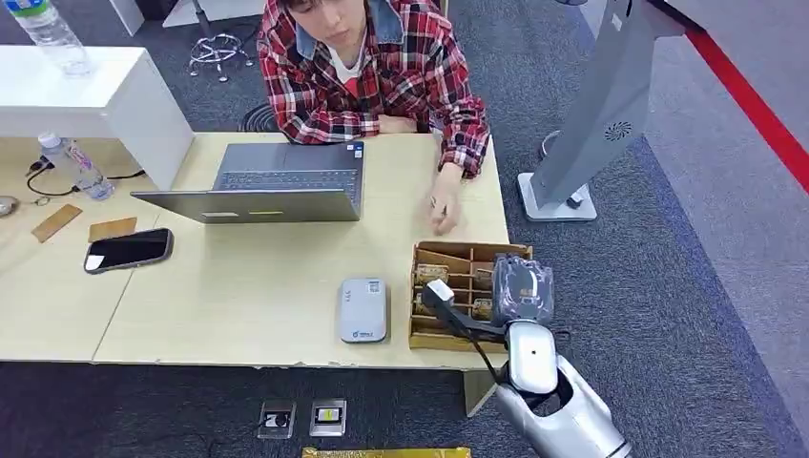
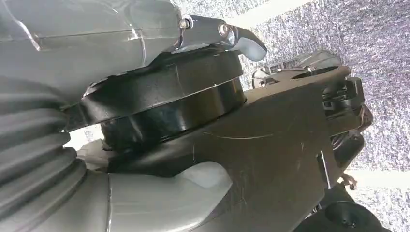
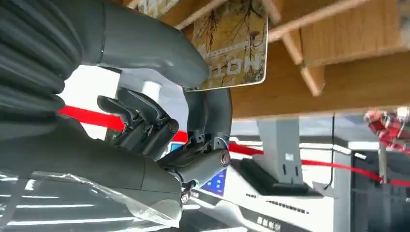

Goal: Pass the card to the sensor for recognition and then transmit it.

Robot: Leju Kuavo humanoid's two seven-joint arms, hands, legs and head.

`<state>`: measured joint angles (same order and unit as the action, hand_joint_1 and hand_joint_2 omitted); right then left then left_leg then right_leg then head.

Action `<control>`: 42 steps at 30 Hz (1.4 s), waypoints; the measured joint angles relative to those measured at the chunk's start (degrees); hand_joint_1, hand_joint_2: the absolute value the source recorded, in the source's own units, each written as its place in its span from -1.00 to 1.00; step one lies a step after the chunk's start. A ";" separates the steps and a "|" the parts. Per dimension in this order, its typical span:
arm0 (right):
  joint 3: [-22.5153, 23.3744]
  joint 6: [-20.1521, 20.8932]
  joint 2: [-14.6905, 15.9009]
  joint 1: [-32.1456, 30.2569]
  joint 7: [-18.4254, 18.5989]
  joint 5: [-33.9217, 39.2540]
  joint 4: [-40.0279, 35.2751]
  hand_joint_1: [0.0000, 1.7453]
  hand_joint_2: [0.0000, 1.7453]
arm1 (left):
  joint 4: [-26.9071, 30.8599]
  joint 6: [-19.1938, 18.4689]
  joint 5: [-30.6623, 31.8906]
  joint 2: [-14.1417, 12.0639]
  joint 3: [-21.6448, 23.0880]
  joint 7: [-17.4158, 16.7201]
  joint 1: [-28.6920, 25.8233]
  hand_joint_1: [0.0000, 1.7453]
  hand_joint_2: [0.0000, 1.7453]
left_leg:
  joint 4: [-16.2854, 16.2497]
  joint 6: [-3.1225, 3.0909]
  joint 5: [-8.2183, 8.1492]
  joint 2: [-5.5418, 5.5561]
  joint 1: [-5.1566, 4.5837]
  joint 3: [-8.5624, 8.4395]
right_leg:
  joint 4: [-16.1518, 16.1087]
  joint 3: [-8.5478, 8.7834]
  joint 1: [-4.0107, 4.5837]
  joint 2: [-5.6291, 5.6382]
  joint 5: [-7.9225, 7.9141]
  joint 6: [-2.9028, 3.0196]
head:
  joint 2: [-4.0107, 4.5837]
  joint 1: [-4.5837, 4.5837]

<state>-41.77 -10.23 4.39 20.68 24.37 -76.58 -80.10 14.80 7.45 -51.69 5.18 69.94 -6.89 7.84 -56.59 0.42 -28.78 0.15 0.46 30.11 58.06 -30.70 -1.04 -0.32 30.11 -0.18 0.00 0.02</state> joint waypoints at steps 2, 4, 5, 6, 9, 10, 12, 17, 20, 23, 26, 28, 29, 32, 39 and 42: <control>0.42 0.22 0.09 0.02 0.89 -1.40 -1.29 1.00 1.00 | 0.00 -0.02 0.00 0.00 0.00 0.00 0.00 -1.00 1.00 | 0.00 0.00 0.00 0.00 0.00 0.00 | 0.00 0.00 0.00 0.00 0.00 0.00 | 0.00 0.00; 0.64 0.83 0.18 0.12 1.60 -2.72 -3.24 1.00 1.00 | 0.00 -0.02 0.00 0.00 0.00 0.00 0.00 -1.00 1.00 | 0.00 0.00 0.00 0.00 0.00 0.00 | 0.00 -0.01 0.00 0.02 0.00 0.00 | 0.00 0.00; 0.81 1.20 0.22 0.21 1.79 -3.28 -4.18 1.00 1.00 | 0.00 -0.02 0.00 0.00 0.00 0.00 0.00 -1.00 1.00 | 0.00 0.00 -0.01 0.00 0.00 0.00 | 0.00 -0.01 0.00 0.01 0.00 0.00 | 0.00 0.00; 0.96 1.51 0.24 0.38 1.90 -3.81 -5.19 1.00 1.00 | 0.00 -0.04 0.02 0.00 0.00 0.00 0.00 -1.00 1.00 | 0.00 0.00 0.00 0.00 0.00 0.01 | 0.00 -0.01 0.00 0.01 0.00 0.00 | 0.00 0.00; 1.01 2.56 0.50 1.27 2.08 -5.29 -8.60 1.00 1.00 | 0.00 -0.07 0.00 0.00 0.00 0.00 0.00 -1.00 1.00 | 0.00 0.00 0.00 0.00 0.00 0.00 | 0.00 -0.01 0.00 0.01 0.00 0.00 | 0.00 0.00; 1.01 2.76 0.57 1.51 2.14 -5.60 -9.47 1.00 1.00 | 0.00 -0.07 0.00 0.00 0.00 0.00 0.00 -1.00 1.00 | 0.00 0.00 0.00 0.00 0.00 0.00 | 0.00 -0.01 0.00 0.01 0.00 0.00 | 0.00 0.00; 1.01 3.21 0.70 1.98 2.21 -6.26 -11.04 1.00 1.00 | 0.00 -0.09 0.00 0.00 0.00 0.00 0.00 -1.00 1.00 | 0.00 0.00 0.00 0.00 0.00 0.01 | 0.00 -0.01 0.00 0.00 0.00 0.00 | 0.00 0.00; 0.90 3.67 0.87 3.44 2.17 -6.52 -14.77 1.00 1.00 | 0.00 -0.11 0.00 0.00 0.00 0.00 0.00 -1.00 1.00 | 0.00 0.00 0.00 0.00 0.00 0.01 | 0.00 -0.01 0.00 0.00 0.00 0.00 | 0.00 0.00; 0.74 3.61 0.92 4.29 2.03 -6.39 -15.65 1.00 1.00 | 0.00 -0.15 0.00 0.00 0.00 0.00 0.00 -1.00 1.00 | 0.00 0.00 0.00 0.00 0.00 0.02 | 0.00 -0.01 0.00 0.00 0.00 0.00 | 0.00 0.00; 0.46 3.54 0.92 5.22 1.77 -5.77 -15.94 1.00 1.00 | 0.00 -0.20 0.00 0.00 0.00 0.00 0.01 -1.00 1.00 | 0.00 0.00 0.00 0.00 0.00 0.03 | 0.00 0.00 0.00 -0.01 0.00 0.00 | 0.00 0.00; 0.09 3.43 0.72 6.16 1.38 -4.97 -15.91 1.00 1.00 | 0.00 -0.22 0.02 0.00 0.00 0.00 0.02 -1.00 1.00 | 0.00 0.00 0.00 0.01 0.00 0.04 | 0.00 -0.01 0.00 -0.02 0.00 0.00 | 0.00 0.00; -0.06 3.08 0.41 6.93 0.83 -4.07 -15.65 1.00 1.00 | 0.00 -0.24 0.00 0.00 0.00 0.00 0.03 -1.00 1.00 | 0.00 0.00 0.00 0.01 0.00 0.05 | 0.00 0.00 0.00 -0.02 0.00 0.00 | 0.00 0.00; -0.20 2.99 0.26 7.35 0.61 -3.74 -15.41 1.00 1.00 | 0.00 -0.24 0.00 0.00 0.00 0.00 0.03 -1.00 1.00 | 0.00 0.00 0.00 0.01 0.00 0.04 | 0.00 -0.01 0.00 -0.02 0.00 0.00 | 0.00 0.00; -0.79 2.64 -0.18 8.35 0.24 -2.73 -14.12 1.00 1.00 | 0.00 -0.26 0.00 0.00 0.00 0.04 0.03 -1.00 1.00 | 0.00 0.00 0.00 0.01 0.00 0.05 | 0.00 0.00 0.00 -0.03 0.00 0.00 | 0.00 0.00; -1.75 2.12 -1.20 10.09 -0.39 -1.58 -9.97 -1.00 1.00 | 0.00 -0.33 0.02 0.00 0.00 0.68 0.04 -1.00 1.00 | 0.00 0.00 0.00 0.04 0.00 0.06 | 0.00 0.00 0.00 -0.09 0.00 0.00 | 0.00 0.00; -2.14 1.40 -1.51 10.38 -0.39 -1.42 -8.39 -1.00 1.00 | 0.00 -0.35 0.00 0.00 0.00 0.87 0.04 -1.00 1.00 | 0.00 0.00 0.00 0.04 0.00 0.06 | 0.00 0.00 0.00 -0.10 0.00 0.00 | 0.00 0.00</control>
<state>-43.91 -8.83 2.88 31.06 23.98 -78.01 -88.50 14.80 7.10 -51.69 5.18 69.94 -6.01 7.89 -56.58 0.42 -28.79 0.19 0.46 30.17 58.07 -30.70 -1.04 -0.42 30.11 -0.18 0.00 0.02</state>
